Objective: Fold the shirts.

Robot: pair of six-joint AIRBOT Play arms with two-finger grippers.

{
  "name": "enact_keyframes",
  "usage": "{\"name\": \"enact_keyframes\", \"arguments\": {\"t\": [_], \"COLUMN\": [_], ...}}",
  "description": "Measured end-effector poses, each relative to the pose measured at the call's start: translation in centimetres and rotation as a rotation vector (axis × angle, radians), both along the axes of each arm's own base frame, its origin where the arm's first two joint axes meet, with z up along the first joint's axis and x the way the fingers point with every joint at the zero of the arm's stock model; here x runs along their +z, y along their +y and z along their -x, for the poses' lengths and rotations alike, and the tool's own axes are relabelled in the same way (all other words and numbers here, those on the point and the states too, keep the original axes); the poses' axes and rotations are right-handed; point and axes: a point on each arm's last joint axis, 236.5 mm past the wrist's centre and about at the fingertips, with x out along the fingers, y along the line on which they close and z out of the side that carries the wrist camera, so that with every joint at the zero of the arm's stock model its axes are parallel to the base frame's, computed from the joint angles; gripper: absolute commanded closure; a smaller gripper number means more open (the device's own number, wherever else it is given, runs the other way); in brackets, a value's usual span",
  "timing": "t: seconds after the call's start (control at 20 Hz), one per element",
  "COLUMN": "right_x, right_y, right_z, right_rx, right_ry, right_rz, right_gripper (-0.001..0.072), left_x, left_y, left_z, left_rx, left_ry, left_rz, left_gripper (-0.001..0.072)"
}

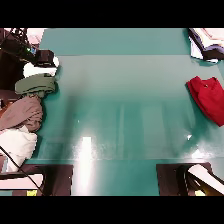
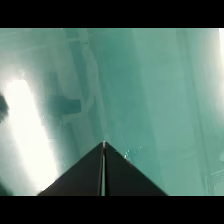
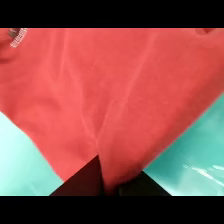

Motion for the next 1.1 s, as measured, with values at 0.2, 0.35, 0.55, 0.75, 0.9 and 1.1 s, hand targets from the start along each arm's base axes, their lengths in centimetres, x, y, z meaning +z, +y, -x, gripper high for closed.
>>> {"name": "enact_keyframes", "arguments": {"t": [0.2,0.35,0.55,0.75,0.9,1.1], "right_x": [-0.6,1.0,3.8,5.5,6.2,6.7], "right_y": [-0.8,-2.3,1.0,11.3,19.6,28.1], "right_z": [4.3,6.6,3.0,-3.2,-5.6,-6.3], "right_rx": [0.083,0.096,0.193,0.473,0.713,0.954], "right_ry": [0.224,0.348,0.284,0.175,0.148,0.127], "right_rz": [0.066,0.119,0.072,-0.055,-0.089,-0.084], "right_gripper": [0.0296,0.0299,0.0300,0.0302,0.0573,0.0694], "left_x": [0.0,0.0,0.0,0.0,0.0,0.4], "left_y": [0.0,0.0,0.0,0.0,0.0,0.0], "left_z": [0.0,0.0,0.0,0.1,0.0,-0.8], "left_rx": [0.000,0.000,-0.001,-0.002,-0.001,0.008], "left_ry": [0.000,0.000,0.000,0.002,-0.001,-0.037], "left_rz": [0.000,0.000,0.000,0.000,0.000,0.005], "left_gripper": [0.0679,0.0678,0.0678,0.0678,0.0678,0.0678]}}
